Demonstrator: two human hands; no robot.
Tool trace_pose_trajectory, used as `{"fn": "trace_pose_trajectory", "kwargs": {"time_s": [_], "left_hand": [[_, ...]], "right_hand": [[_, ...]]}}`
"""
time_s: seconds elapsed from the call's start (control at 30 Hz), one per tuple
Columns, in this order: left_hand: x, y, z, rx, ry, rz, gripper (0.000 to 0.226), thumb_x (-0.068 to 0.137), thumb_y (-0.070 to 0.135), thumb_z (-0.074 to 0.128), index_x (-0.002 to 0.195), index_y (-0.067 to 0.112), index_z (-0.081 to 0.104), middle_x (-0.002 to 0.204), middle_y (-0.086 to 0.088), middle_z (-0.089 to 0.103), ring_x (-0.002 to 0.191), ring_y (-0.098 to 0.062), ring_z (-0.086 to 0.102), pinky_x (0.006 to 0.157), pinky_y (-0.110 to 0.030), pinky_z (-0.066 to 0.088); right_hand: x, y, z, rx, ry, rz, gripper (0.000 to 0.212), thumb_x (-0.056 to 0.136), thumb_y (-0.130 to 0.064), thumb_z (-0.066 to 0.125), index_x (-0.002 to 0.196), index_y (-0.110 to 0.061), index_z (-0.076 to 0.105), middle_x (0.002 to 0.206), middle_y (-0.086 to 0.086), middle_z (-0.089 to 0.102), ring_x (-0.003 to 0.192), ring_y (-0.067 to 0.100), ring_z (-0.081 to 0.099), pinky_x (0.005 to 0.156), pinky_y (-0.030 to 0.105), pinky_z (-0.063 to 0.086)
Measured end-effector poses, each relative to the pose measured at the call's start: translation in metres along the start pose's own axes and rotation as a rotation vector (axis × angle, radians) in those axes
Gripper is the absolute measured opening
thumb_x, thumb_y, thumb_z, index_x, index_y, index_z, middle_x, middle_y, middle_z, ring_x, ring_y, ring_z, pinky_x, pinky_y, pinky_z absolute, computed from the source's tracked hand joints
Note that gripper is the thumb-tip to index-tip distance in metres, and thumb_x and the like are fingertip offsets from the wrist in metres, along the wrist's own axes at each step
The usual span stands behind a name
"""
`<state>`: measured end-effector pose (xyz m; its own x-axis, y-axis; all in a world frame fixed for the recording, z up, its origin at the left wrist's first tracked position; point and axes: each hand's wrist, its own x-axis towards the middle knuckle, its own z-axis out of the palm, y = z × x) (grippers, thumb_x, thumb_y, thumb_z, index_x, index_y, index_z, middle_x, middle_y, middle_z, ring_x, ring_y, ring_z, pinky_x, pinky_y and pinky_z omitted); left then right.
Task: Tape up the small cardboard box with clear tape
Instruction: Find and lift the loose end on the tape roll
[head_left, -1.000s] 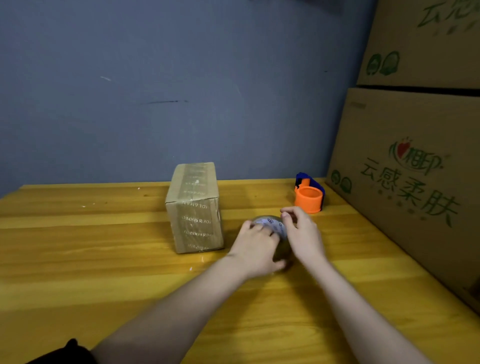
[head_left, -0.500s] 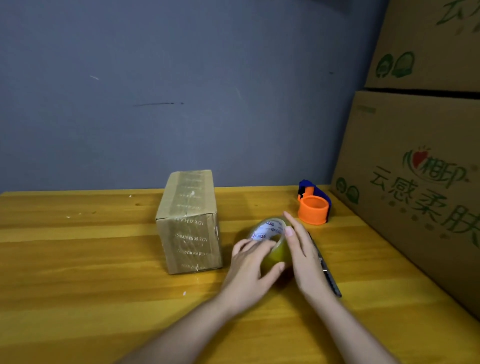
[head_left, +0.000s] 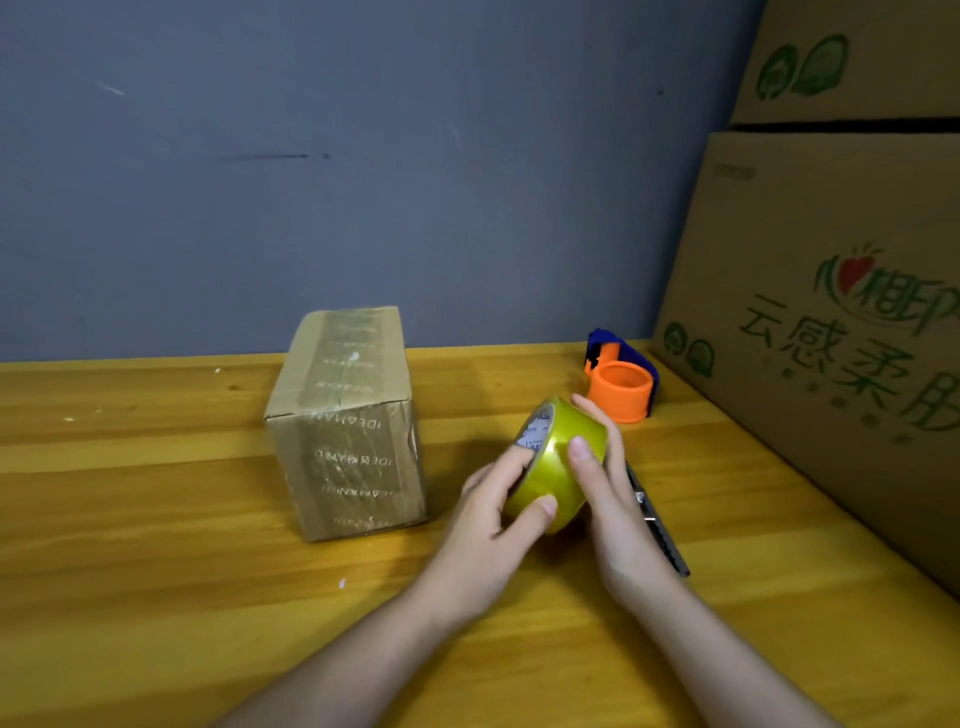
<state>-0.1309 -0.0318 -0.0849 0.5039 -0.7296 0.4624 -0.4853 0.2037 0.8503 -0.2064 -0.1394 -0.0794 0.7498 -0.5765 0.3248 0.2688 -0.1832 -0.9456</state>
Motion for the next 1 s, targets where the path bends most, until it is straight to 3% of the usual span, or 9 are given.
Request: {"fn": "trace_pose_trajectory", "kwargs": {"time_s": [0.2, 0.3, 0.43, 0.53, 0.63, 0.73, 0.87, 0.93, 1.0], "left_hand": [[-0.002, 0.010, 0.004, -0.285, 0.011, -0.068, 0.028, 0.080, 0.027, 0.051, 0.107, 0.027, 0.060, 0.094, 0.024, 0.069, 0.089, 0.008, 0.060, 0.080, -0.009, 0.044], [-0.001, 0.013, 0.005, -0.380, 0.064, -0.125, 0.029, 0.080, 0.017, 0.043, 0.100, 0.021, 0.063, 0.087, 0.020, 0.073, 0.085, 0.009, 0.062, 0.075, -0.007, 0.046], [0.003, 0.015, 0.003, -0.445, 0.082, -0.164, 0.031, 0.078, 0.021, 0.039, 0.092, 0.019, 0.066, 0.081, 0.008, 0.073, 0.078, -0.004, 0.064, 0.069, -0.015, 0.050], [0.005, 0.019, 0.004, -0.501, 0.053, -0.182, 0.032, 0.077, 0.022, 0.036, 0.089, 0.018, 0.065, 0.074, 0.000, 0.068, 0.062, -0.015, 0.060, 0.059, -0.024, 0.051], [0.004, 0.021, 0.005, -0.513, -0.002, -0.180, 0.036, 0.078, 0.020, 0.034, 0.099, 0.017, 0.062, 0.075, -0.004, 0.066, 0.058, -0.016, 0.059, 0.057, -0.024, 0.050], [0.004, 0.021, 0.004, -0.478, -0.048, -0.145, 0.039, 0.077, 0.017, 0.032, 0.105, 0.014, 0.060, 0.075, -0.006, 0.065, 0.060, -0.016, 0.059, 0.059, -0.024, 0.051], [0.004, 0.017, 0.002, -0.455, -0.058, -0.182, 0.042, 0.077, 0.018, 0.036, 0.111, 0.019, 0.061, 0.094, -0.009, 0.067, 0.076, -0.023, 0.063, 0.071, -0.032, 0.056], [0.003, 0.005, 0.001, -0.386, -0.040, -0.253, 0.047, 0.077, 0.033, 0.042, 0.121, 0.027, 0.058, 0.116, -0.005, 0.066, 0.103, -0.029, 0.063, 0.096, -0.048, 0.049], [0.003, -0.004, 0.001, -0.338, -0.041, -0.305, 0.054, 0.075, 0.043, 0.042, 0.127, 0.034, 0.053, 0.127, -0.002, 0.062, 0.120, -0.033, 0.054, 0.104, -0.061, 0.037]], "right_hand": [[-0.004, -0.002, 0.007, -0.058, 0.010, -0.029, 0.071, 0.068, -0.083, 0.043, 0.131, -0.049, 0.041, 0.138, 0.001, 0.047, 0.123, 0.027, 0.051, 0.099, 0.045, 0.047], [-0.006, -0.005, 0.007, -0.165, -0.021, -0.064, 0.067, 0.072, -0.080, 0.042, 0.133, -0.055, 0.035, 0.140, -0.005, 0.042, 0.128, 0.019, 0.046, 0.106, 0.050, 0.040], [-0.008, -0.008, 0.006, -0.312, 0.019, -0.169, 0.067, 0.076, -0.077, 0.040, 0.138, -0.052, 0.030, 0.134, -0.020, 0.038, 0.125, 0.000, 0.041, 0.107, 0.043, 0.039], [-0.009, -0.011, 0.007, -0.356, 0.023, -0.189, 0.067, 0.076, -0.077, 0.042, 0.137, -0.054, 0.030, 0.134, -0.014, 0.038, 0.120, 0.011, 0.046, 0.083, 0.044, 0.051], [-0.012, -0.014, 0.008, -0.277, 0.024, -0.136, 0.065, 0.075, -0.072, 0.045, 0.135, -0.053, 0.034, 0.128, -0.014, 0.043, 0.095, 0.003, 0.056, 0.057, 0.023, 0.048], [-0.012, -0.012, 0.008, -0.240, 0.035, -0.095, 0.065, 0.073, -0.078, 0.043, 0.133, -0.054, 0.036, 0.129, -0.003, 0.047, 0.090, 0.011, 0.054, 0.062, 0.024, 0.046], [-0.011, -0.013, 0.009, -0.201, 0.037, -0.027, 0.070, 0.068, -0.086, 0.041, 0.131, -0.056, 0.037, 0.133, 0.006, 0.049, 0.108, 0.022, 0.045, 0.086, 0.040, 0.037], [-0.011, -0.015, 0.010, -0.180, 0.041, 0.005, 0.067, 0.067, -0.085, 0.042, 0.128, -0.057, 0.040, 0.133, 0.004, 0.049, 0.113, 0.024, 0.049, 0.091, 0.042, 0.042], [-0.012, -0.019, 0.011, -0.144, 0.037, 0.047, 0.058, 0.071, -0.079, 0.045, 0.124, -0.057, 0.043, 0.130, 0.001, 0.052, 0.108, 0.021, 0.055, 0.083, 0.034, 0.051]]}}
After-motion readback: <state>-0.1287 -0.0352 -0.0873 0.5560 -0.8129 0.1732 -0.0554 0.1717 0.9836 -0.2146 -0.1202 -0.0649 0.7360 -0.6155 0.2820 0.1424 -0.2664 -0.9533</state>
